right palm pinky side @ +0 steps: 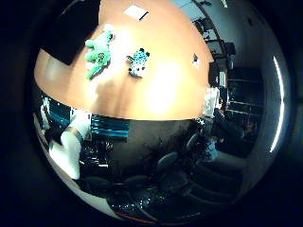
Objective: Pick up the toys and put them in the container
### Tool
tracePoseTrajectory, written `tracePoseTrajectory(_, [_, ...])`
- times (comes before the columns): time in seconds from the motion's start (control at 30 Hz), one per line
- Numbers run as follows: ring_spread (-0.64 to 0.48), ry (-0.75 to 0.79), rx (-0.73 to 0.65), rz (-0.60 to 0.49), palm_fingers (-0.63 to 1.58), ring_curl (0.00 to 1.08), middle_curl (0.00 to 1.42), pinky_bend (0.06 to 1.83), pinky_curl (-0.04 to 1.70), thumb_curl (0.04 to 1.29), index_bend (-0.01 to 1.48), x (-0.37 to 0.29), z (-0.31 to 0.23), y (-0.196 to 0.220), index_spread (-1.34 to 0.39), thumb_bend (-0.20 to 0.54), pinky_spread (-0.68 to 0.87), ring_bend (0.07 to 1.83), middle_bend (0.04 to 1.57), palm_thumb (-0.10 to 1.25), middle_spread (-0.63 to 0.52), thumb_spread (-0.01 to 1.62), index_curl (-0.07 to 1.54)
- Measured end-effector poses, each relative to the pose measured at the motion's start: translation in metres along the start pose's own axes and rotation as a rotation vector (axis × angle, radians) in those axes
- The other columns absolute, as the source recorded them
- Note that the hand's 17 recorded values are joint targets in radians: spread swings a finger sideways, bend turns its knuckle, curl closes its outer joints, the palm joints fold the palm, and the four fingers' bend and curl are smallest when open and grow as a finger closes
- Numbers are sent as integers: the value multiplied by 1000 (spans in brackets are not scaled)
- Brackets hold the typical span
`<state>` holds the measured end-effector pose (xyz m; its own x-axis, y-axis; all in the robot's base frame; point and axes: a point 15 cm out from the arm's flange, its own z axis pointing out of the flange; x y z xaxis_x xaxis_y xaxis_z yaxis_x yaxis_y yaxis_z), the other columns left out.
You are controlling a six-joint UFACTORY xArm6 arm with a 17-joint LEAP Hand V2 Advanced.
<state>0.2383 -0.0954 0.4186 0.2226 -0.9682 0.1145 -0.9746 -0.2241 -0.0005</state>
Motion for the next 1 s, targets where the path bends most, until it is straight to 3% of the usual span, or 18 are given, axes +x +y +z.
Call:
tracePoseTrajectory(0.3, [140, -83, 108, 242, 279, 257, 346, 331, 293, 288, 140, 38, 11, -42, -373, -23, 431, 347, 239, 600, -47, 1043, 250])
tracePoseTrajectory(0.67, [184, -190, 121, 536, 217, 245, 342, 374, 298, 289, 157, 97, 56, -74, -229, -23, 423, 371, 245, 598, 100, 1051, 256])
tracePoseTrajectory(1.0, [247, -257, 153, 698, 104, 235, 333, 423, 307, 289, 147, 140, 117, -104, -160, -24, 446, 338, 222, 591, 214, 1056, 251])
